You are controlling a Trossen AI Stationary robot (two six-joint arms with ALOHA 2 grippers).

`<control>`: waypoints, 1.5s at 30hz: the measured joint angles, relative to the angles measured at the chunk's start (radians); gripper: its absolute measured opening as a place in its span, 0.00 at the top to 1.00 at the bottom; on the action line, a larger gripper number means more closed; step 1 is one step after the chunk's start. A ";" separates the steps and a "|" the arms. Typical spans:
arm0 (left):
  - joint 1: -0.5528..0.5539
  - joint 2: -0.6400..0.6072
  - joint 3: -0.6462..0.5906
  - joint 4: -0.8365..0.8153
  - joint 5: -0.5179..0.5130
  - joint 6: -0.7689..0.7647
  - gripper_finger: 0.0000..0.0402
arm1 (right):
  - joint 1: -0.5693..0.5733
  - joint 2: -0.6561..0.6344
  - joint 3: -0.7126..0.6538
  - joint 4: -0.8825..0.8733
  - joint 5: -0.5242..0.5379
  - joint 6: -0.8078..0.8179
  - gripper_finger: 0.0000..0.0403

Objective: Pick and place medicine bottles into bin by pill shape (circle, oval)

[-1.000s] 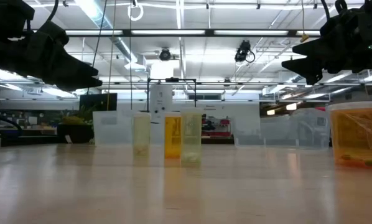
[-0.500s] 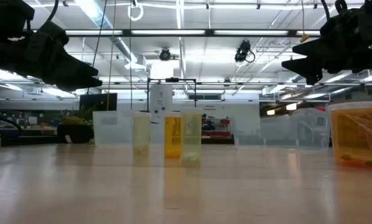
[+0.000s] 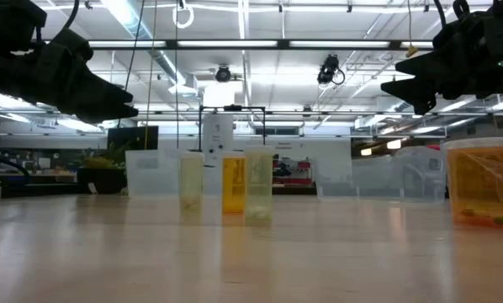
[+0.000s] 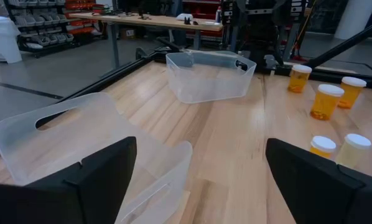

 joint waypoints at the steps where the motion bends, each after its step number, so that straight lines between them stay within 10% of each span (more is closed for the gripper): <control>1: 0.000 0.000 0.000 0.000 0.000 0.000 0.08 | 0.000 0.000 0.000 0.000 0.000 0.000 0.29; 27: 0.000 0.000 0.000 0.000 0.000 0.000 0.08 | 0.000 0.000 0.000 0.001 0.000 0.007 0.29; 45: 0.000 0.000 0.000 0.000 0.000 0.000 0.08 | 0.001 0.055 0.000 0.075 -0.053 0.406 0.29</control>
